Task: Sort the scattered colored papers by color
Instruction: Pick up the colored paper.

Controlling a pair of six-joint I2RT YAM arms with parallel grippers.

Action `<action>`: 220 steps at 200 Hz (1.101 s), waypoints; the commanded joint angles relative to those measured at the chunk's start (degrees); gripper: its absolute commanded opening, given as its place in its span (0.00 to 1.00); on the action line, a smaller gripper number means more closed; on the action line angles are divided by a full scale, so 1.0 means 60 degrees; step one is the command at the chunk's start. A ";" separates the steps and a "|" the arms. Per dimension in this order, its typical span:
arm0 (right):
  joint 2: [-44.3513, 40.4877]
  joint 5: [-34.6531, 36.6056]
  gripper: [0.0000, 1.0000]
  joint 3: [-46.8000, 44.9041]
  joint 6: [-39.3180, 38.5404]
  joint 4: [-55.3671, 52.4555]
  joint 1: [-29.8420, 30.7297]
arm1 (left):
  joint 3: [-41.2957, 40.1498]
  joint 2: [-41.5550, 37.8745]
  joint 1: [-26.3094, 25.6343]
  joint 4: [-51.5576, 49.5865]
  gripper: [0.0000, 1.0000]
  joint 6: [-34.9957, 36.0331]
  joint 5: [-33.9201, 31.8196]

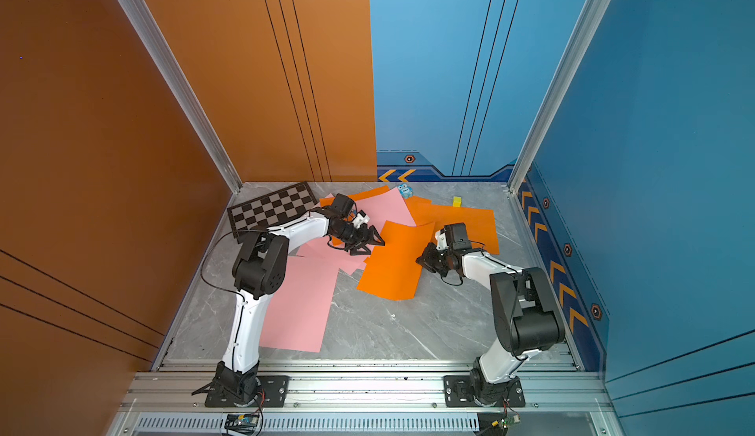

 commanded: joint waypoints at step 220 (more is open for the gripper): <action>-0.4606 0.0463 0.00 0.3455 -0.5367 -0.4310 0.1495 | -0.2625 -0.1866 0.0116 1.0123 0.98 -0.2604 0.1632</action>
